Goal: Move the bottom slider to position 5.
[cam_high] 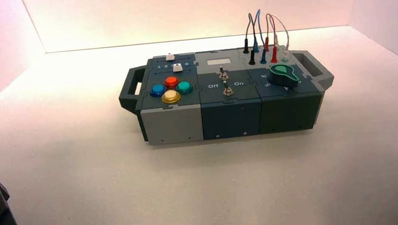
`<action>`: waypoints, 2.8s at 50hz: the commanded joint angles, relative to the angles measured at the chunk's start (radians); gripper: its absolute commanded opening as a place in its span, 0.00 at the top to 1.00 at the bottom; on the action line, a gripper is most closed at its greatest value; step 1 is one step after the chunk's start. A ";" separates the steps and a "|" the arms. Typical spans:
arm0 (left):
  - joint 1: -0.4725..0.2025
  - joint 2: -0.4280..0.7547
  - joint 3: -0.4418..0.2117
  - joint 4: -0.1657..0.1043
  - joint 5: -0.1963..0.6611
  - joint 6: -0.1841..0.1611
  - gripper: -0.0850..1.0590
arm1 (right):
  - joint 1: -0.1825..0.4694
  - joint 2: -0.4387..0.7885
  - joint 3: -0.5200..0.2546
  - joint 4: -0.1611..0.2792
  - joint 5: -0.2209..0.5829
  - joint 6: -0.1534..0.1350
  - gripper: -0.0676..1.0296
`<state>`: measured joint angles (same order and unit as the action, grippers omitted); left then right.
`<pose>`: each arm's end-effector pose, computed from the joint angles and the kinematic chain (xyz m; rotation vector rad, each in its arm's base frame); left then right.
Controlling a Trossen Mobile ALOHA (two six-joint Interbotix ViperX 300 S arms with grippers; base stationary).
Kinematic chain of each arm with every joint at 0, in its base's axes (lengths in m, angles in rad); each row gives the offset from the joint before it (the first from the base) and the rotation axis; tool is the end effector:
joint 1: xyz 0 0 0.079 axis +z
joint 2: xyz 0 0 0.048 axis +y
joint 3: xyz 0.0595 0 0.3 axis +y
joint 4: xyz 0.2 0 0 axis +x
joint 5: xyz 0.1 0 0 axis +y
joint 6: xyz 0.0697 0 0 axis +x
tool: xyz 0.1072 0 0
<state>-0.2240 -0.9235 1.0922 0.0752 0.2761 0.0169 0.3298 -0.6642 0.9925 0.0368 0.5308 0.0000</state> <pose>0.2465 -0.0524 0.2290 0.1417 0.4324 -0.2198 0.2463 0.0878 0.1693 -0.1042 0.8573 0.3130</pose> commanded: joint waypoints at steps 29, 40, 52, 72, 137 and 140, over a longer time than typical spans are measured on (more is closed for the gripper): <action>0.003 0.044 -0.028 0.002 -0.002 0.000 0.95 | 0.284 0.153 -0.149 0.046 0.032 0.021 0.96; 0.003 0.072 -0.040 0.002 0.023 -0.002 0.95 | 0.442 0.476 -0.367 0.097 0.150 0.025 0.96; 0.003 0.095 -0.041 0.002 0.064 -0.002 0.95 | 0.466 0.713 -0.578 0.107 0.209 0.026 0.96; 0.003 0.244 -0.083 -0.002 0.118 -0.003 0.95 | 0.465 0.893 -0.733 0.138 0.268 0.029 0.96; 0.003 0.232 -0.083 -0.003 0.129 -0.003 0.95 | 0.388 1.074 -0.927 0.114 0.330 0.025 0.96; 0.003 0.232 -0.083 -0.003 0.129 -0.003 0.95 | 0.388 1.072 -0.922 0.115 0.330 0.025 0.96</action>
<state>-0.2240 -0.6872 1.0324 0.0721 0.4111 0.0169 0.7240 0.4295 0.0920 0.1519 0.8606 0.0230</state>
